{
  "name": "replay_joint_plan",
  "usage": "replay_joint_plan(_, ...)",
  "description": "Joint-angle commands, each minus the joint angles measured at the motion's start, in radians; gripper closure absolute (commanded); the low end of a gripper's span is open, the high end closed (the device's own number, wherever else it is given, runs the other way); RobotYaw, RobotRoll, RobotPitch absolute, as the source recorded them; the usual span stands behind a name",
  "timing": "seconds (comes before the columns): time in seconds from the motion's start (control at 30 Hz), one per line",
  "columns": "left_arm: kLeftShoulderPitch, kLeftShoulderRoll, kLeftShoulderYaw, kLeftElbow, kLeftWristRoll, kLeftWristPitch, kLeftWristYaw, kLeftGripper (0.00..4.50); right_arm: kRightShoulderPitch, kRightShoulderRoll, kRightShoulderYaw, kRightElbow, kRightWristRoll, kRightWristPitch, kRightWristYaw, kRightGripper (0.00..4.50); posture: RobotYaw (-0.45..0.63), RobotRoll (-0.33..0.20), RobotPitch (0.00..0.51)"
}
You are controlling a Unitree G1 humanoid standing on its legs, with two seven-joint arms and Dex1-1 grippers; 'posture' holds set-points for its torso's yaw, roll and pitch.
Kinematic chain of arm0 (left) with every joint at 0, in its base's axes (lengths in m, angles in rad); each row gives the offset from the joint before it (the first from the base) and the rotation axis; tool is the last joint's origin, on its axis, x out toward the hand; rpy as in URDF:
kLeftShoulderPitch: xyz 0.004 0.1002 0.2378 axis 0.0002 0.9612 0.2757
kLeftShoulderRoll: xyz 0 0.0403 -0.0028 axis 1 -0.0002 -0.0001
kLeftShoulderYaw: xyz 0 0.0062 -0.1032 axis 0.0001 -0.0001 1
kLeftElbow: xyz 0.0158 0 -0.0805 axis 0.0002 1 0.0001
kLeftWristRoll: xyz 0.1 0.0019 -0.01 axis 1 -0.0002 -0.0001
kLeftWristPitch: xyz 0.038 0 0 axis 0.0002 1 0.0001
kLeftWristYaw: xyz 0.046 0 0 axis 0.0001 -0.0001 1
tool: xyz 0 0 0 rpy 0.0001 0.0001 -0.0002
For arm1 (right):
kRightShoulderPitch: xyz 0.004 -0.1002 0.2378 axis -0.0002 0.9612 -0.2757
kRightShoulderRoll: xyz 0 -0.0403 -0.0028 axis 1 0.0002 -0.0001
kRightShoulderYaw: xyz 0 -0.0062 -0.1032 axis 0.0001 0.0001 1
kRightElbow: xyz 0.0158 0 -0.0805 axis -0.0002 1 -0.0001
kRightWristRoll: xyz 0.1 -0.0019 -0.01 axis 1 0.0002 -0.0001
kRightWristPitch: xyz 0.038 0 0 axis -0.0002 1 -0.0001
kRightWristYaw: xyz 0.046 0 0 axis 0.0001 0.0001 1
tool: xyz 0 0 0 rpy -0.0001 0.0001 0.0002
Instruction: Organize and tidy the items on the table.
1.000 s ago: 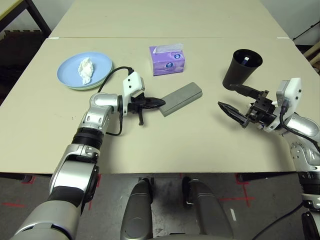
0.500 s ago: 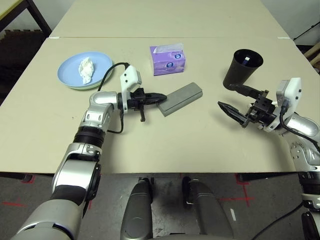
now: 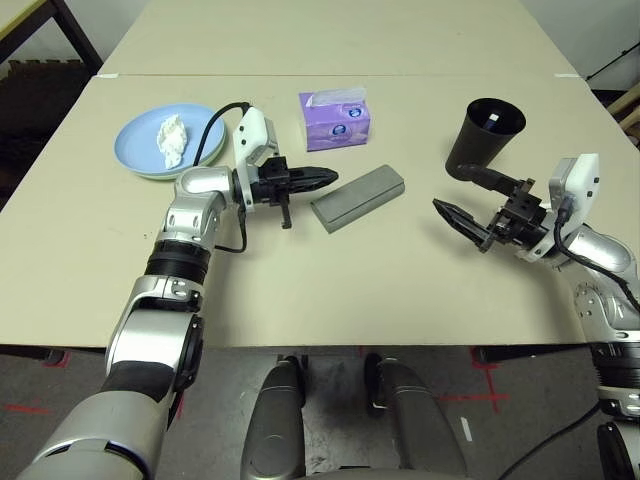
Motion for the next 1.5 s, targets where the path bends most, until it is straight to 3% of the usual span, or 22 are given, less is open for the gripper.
replay_joint_plan(0.03,0.010,-0.004,-0.032,0.004,0.014,-0.030,-0.050,3.83,0.037,0.005,-0.014,-0.042,0.014,0.020,-0.025,0.00,0.04,0.000,0.189)
replay_joint_plan(0.37,0.032,-0.005,-0.034,-0.053,-0.034,-0.018,-0.161,0.06,0.019,-0.045,-0.013,-0.030,0.015,0.064,-0.007,0.00,0.03,0.000,0.199)
replay_joint_plan(0.67,0.036,-0.027,-0.040,-0.058,-0.049,-0.034,-0.204,0.03,0.000,-0.132,-0.021,0.006,0.002,0.095,0.045,0.00,0.02,0.000,0.199)
replay_joint_plan(0.87,0.038,-0.038,-0.044,-0.055,-0.040,-0.042,-0.197,0.03,-0.029,-0.262,-0.018,0.049,-0.016,0.146,0.106,0.00,0.01,0.000,0.200)
replay_joint_plan(1.13,0.056,-0.038,-0.039,-0.070,-0.044,-0.044,-0.184,0.03,-0.147,-0.478,0.134,0.070,-0.161,0.276,0.238,0.00,0.02,0.000,0.205)
replay_joint_plan(1.23,0.063,-0.034,-0.039,-0.077,-0.046,-0.040,-0.182,0.03,-0.181,-0.552,0.204,0.084,-0.229,0.245,0.337,0.00,0.01,0.000,0.209)
replay_joint_plan(1.5,0.074,-0.034,-0.039,-0.096,-0.048,-0.028,-0.167,0.03,-0.354,-0.571,0.395,0.225,-0.445,0.022,0.491,0.00,0.03,0.000,0.224)
